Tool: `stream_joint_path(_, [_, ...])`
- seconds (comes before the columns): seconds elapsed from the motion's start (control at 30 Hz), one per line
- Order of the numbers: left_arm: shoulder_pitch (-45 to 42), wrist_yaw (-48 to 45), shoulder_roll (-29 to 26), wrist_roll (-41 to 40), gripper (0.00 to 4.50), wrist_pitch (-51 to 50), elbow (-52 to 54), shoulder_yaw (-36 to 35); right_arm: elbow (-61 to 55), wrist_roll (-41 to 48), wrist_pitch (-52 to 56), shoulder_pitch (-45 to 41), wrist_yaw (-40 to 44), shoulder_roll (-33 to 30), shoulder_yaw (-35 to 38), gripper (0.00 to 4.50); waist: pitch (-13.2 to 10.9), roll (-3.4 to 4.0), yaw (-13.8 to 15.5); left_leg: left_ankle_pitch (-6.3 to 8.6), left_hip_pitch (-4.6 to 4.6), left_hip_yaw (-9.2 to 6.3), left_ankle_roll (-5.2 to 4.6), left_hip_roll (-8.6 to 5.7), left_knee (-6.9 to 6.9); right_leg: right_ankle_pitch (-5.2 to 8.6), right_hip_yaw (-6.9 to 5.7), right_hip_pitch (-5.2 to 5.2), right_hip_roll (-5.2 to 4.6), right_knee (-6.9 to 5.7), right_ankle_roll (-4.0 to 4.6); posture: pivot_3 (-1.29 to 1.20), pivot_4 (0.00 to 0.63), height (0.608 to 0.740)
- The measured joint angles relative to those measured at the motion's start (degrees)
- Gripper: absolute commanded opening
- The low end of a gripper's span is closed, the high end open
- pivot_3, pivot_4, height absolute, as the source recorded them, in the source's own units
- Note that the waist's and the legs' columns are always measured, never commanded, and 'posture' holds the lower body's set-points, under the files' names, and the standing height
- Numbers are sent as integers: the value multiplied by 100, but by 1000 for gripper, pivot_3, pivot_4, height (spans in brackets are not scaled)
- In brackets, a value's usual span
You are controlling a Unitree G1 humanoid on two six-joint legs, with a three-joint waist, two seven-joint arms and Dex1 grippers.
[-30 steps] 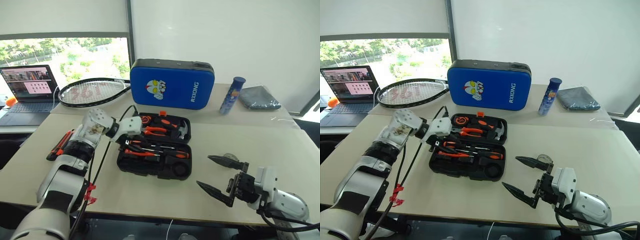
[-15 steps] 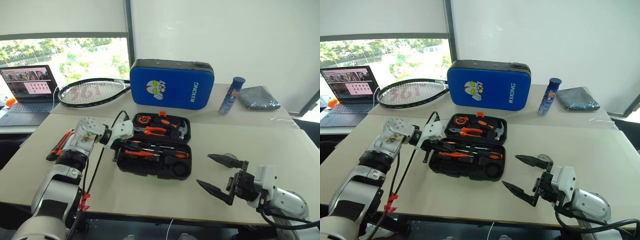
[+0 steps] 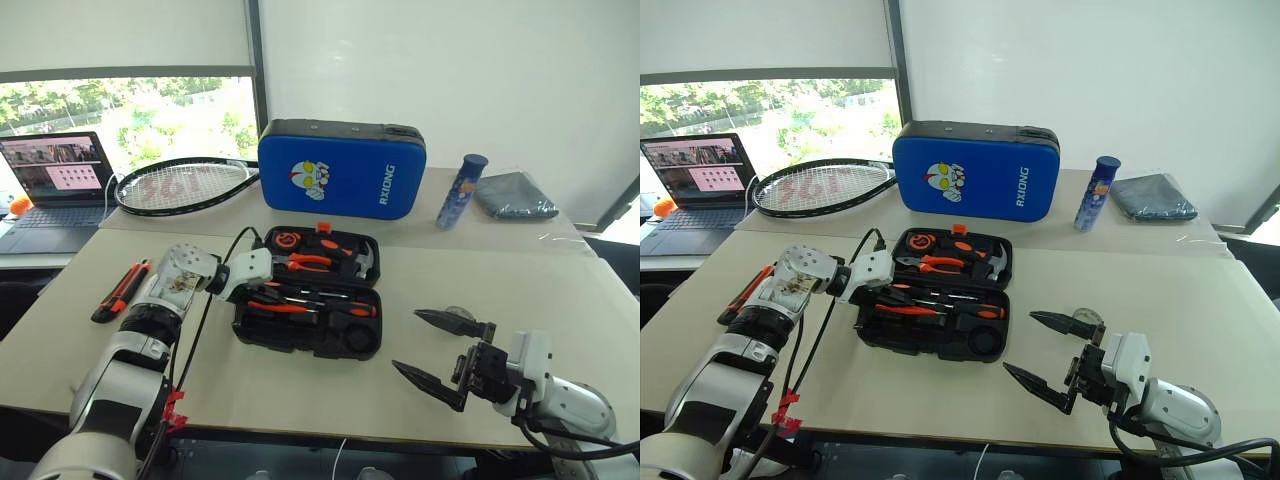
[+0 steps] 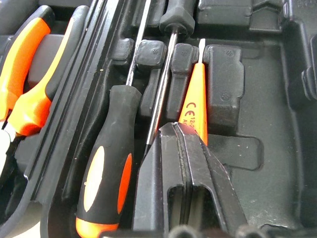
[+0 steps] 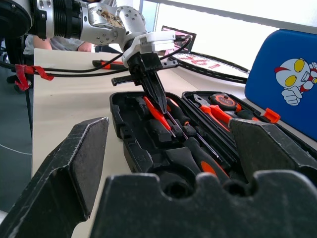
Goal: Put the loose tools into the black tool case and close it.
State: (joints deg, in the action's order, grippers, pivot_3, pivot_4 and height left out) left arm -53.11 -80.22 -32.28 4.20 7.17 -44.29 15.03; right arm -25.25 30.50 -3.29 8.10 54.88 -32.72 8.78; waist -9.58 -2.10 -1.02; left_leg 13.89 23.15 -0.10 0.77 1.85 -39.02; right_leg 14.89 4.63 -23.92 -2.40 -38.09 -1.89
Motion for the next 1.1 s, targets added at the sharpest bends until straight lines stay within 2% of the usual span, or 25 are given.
stream_joint_path(0.17, [219,60,-13,2,14,2,330,-23,7,-10,-1,3,3,0,-1,4500,18,25,-4,1,-13,1,-1,0,2,0,2,14,0,3,0,0,150,740])
stream_joint_path(0.3, [397,75,-12,-2,14,-26,518,-18,116,-75,-5,-21,9,0,-10,4500,19,29,-6,3,-77,3,-2,0,8,4,1,84,0,13,-4,0,150,740])
stream_joint_path(0.37, [455,142,-17,-2,14,-130,586,-41,161,-114,-16,-64,12,9,-26,4500,20,29,-6,2,-91,5,-2,0,7,24,2,95,0,11,-38,0,150,740])
stream_joint_path(0.47, [519,242,-30,-54,14,-267,628,-128,230,-118,-29,-101,19,22,-62,4500,20,29,-12,2,-114,5,-1,1,7,25,4,117,1,10,-41,0,150,740])
stream_joint_path(0.63, [972,213,-241,-929,14,-1010,963,-888,322,-35,-21,-333,143,12,-79,4500,18,28,-117,2,-80,1,-1,8,8,17,5,78,8,4,-26,0,150,740])
stream_joint_path(0.73, [1484,171,-632,-1534,605,-1500,1705,-1517,346,61,13,-354,213,4,-81,4500,18,27,-164,4,-74,2,-3,11,19,5,8,68,8,7,2,0,150,740])
stream_joint_path(0.87, [3079,583,-1000,-2316,2083,-1940,3106,-2777,383,237,109,-405,336,1,-138,4500,17,31,-165,13,-80,4,-11,11,27,10,16,68,-7,12,1,0,150,740])
stream_joint_path(0.93, [4003,985,-968,-2552,2763,-2035,3593,-3444,434,239,121,-479,402,10,-182,4500,15,29,-160,16,-82,0,-11,18,27,11,17,69,-15,17,0,0,150,740])
stream_joint_path(0.97, [4509,1260,-862,-2686,3232,-2036,3817,-3905,474,235,119,-534,441,21,-206,4500,14,27,-160,17,-85,-2,-11,24,27,10,22,69,-16,19,0,0,150,740])
stream_joint_path(1.0, [5061,1615,-692,-2784,3491,-1989,4036,-4483,520,236,115,-568,484,52,-231,4500,13,24,-168,17,-90,-7,-11,26,27,10,24,75,-19,17,0,0,150,740])
stream_joint_path(1.03, [5288,1799,-590,-2833,3996,-1973,4068,-4786,548,238,115,-553,501,68,-232,4500,11,21,-149,17,-95,-8,-11,25,26,10,22,78,-21,14,0,0,150,740])
stream_joint_path(1.1, [5998,2386,-245,-2993,4485,-1878,4349,-5597,628,231,87,-705,556,167,-333,4500,8,15,-122,16,-98,2,-10,30,22,10,15,84,-21,18,0,0,150,740])
